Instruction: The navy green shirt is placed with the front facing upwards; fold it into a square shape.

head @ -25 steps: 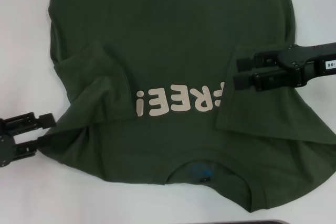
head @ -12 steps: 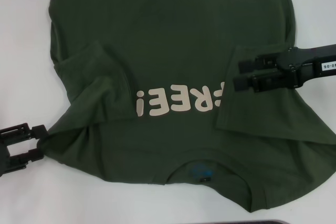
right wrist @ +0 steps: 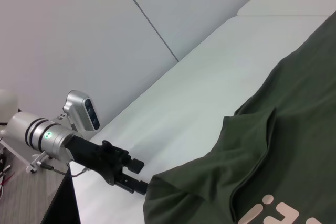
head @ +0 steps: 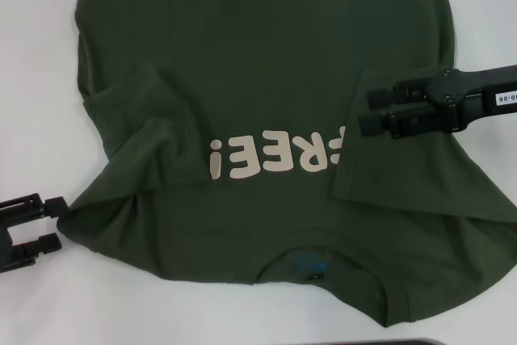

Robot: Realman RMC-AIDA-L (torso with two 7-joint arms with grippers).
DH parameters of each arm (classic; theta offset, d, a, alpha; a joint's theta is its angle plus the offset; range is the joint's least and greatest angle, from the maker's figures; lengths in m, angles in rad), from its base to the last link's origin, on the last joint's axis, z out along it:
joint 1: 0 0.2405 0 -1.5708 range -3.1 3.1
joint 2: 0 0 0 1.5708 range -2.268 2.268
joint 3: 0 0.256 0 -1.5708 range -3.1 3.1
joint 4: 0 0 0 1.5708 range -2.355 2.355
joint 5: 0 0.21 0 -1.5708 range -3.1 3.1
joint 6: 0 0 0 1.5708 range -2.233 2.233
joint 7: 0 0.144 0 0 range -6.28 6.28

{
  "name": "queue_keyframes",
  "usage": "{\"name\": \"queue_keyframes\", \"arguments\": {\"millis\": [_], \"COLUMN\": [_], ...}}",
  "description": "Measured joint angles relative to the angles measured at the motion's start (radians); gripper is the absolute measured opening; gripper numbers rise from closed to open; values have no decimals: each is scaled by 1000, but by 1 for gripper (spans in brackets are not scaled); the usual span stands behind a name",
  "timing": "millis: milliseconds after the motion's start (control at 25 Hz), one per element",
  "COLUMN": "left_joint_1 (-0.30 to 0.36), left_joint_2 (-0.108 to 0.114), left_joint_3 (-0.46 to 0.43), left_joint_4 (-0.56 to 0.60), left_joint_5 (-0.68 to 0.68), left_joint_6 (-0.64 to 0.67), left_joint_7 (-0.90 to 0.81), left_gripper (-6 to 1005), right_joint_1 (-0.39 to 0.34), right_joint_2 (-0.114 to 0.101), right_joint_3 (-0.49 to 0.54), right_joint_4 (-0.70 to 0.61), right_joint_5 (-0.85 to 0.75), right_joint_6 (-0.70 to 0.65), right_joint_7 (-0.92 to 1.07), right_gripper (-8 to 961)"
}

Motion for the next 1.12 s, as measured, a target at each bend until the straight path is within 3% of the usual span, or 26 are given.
{"name": "queue_keyframes", "arguments": {"millis": [1120], "left_joint_1": [-64], "left_joint_2": [-8], "left_joint_3": [24], "left_joint_4": [-83], "left_joint_5": [18], "left_joint_6": [-75], "left_joint_7": [29], "left_gripper": [669], "right_joint_1": [2], "right_joint_2": [2], "right_joint_3": [1], "right_joint_4": [5], "right_joint_5": [5], "right_joint_6": [-3], "right_joint_7": [0], "right_gripper": [820]}}
